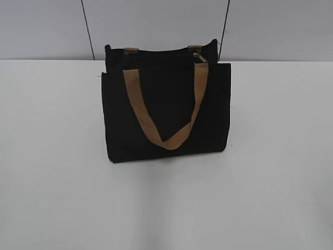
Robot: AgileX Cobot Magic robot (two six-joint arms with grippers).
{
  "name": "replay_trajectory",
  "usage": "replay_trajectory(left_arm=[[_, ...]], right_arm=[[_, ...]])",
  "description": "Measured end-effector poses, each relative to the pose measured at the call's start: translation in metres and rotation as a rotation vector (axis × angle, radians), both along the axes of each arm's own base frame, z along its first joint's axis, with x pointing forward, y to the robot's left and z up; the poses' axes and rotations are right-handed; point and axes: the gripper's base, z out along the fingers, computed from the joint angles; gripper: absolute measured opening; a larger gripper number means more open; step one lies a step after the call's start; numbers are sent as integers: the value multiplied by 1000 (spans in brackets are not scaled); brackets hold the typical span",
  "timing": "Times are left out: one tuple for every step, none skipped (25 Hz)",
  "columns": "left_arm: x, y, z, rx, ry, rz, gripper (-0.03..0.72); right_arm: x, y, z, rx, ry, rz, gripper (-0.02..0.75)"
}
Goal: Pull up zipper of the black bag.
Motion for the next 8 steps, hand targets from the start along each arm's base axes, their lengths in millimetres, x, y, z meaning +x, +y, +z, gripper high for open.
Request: replay_trajectory(left_arm=[[0, 0, 0, 0, 0, 0, 345], [0, 0, 0, 0, 0, 0, 336], [0, 0, 0, 0, 0, 0, 326], [0, 0, 0, 0, 0, 0, 319], [0, 0, 0, 0, 0, 1, 311], [0, 0, 0, 0, 0, 1, 304], [0, 0, 0, -1, 0, 1, 298], [0, 0, 0, -1, 0, 2, 292]], right_arm=[[0, 0, 0, 0, 0, 0, 522], [0, 0, 0, 0, 0, 0, 522], [0, 0, 0, 0, 0, 0, 522], [0, 0, 0, 0, 0, 0, 522], [0, 0, 0, 0, 0, 1, 522], [0, 0, 0, 0, 0, 1, 522], [0, 0, 0, 0, 0, 1, 522], [0, 0, 0, 0, 0, 1, 522]])
